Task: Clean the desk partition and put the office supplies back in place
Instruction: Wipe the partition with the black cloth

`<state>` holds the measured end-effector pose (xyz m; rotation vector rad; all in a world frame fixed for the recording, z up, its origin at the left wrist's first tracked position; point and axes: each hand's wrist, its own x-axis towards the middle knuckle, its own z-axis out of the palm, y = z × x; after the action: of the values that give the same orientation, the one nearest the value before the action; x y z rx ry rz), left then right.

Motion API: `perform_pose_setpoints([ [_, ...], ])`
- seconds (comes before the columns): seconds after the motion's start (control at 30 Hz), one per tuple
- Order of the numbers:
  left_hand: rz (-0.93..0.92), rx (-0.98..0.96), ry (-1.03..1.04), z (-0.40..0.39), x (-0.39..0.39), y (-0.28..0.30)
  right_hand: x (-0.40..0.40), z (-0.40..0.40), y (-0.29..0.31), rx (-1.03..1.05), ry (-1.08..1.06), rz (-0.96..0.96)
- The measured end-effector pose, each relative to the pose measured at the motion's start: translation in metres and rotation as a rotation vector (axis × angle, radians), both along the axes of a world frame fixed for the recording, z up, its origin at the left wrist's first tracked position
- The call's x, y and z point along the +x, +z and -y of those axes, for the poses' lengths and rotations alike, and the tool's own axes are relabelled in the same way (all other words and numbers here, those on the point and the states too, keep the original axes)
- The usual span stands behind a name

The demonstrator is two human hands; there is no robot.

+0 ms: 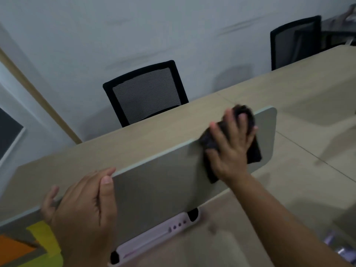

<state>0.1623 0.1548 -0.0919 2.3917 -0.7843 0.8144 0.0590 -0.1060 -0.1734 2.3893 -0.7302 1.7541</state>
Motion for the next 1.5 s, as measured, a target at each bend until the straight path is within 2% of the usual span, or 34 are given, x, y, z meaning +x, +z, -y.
perform_pose_setpoints([
  [0.07, 0.011, 0.003, 0.03, 0.005, -0.002, -0.001, -0.028, 0.053, 0.009, 0.248, -0.038, 0.179],
  [0.13, 0.027, 0.007, 0.041, 0.011, -0.005, -0.003, -0.034, 0.072, 0.012, 0.41, -0.059, 0.32],
  [0.23, 0.018, -0.007, 0.031, 0.025, -0.008, -0.005, -0.012, 0.043, 0.003, 0.415, -0.091, 0.383],
  [0.3, 0.012, -0.014, 0.048, 0.031, -0.01, -0.008, 0.017, -0.01, -0.017, 0.324, -0.039, 0.248],
  [0.43, 0.008, -0.021, 0.087, 0.037, -0.013, -0.01, 0.057, -0.123, -0.071, -0.02, 0.27, -0.197],
  [0.5, 0.002, -0.015, 0.092, 0.037, -0.016, -0.01, 0.054, -0.136, -0.09, -0.173, 0.445, -0.401],
  [0.57, 0.009, -0.003, 0.092, 0.036, -0.017, -0.009, 0.041, -0.121, -0.098, -0.23, 0.511, -0.513],
  [0.63, 0.022, 0.0, 0.077, 0.033, -0.016, -0.01, 0.022, -0.081, -0.101, -0.158, 0.375, -0.406],
  [0.7, 0.03, -0.018, 0.062, 0.033, -0.015, -0.011, -0.005, -0.016, -0.103, -0.065, 0.141, -0.194],
  [0.73, 0.037, -0.025, 0.058, 0.033, -0.015, -0.012, -0.02, 0.018, -0.099, 0.051, 0.073, -0.084],
  [0.83, 0.044, -0.039, 0.051, 0.034, -0.013, -0.015, -0.042, 0.076, -0.076, 0.474, 0.042, 0.313],
  [0.9, 0.029, -0.031, 0.047, 0.033, -0.012, -0.016, -0.034, 0.069, -0.069, 0.634, 0.068, 0.509],
  [0.93, 0.023, -0.026, 0.046, 0.033, -0.013, -0.015, -0.025, 0.053, -0.067, 0.665, 0.081, 0.544],
  [1.0, 0.023, -0.014, 0.046, 0.033, -0.014, -0.013, 0.0, 0.005, -0.069, 0.613, 0.092, 0.437],
  [1.13, -0.031, 0.015, -0.014, 0.03, -0.017, -0.007, 0.042, -0.115, -0.099, 0.154, 0.28, -0.205],
  [1.2, -0.058, 0.012, -0.052, 0.022, -0.02, -0.006, 0.037, -0.135, -0.11, -0.077, 0.5, -0.57],
  [1.27, -0.065, -0.019, -0.064, 0.01, -0.021, -0.004, 0.027, -0.126, -0.103, -0.16, 0.642, -0.829],
  [1.3, -0.055, -0.036, -0.056, 0.002, -0.019, -0.004, 0.023, -0.119, -0.096, -0.176, 0.629, -0.834],
  [1.43, -0.024, -0.093, -0.008, -0.033, -0.006, -0.006, 0.04, -0.11, -0.044, -0.177, 0.356, -0.419],
  [1.5, -0.062, -0.111, -0.007, -0.041, 0.0, -0.009, 0.056, -0.119, -0.029, -0.203, 0.257, -0.307],
])
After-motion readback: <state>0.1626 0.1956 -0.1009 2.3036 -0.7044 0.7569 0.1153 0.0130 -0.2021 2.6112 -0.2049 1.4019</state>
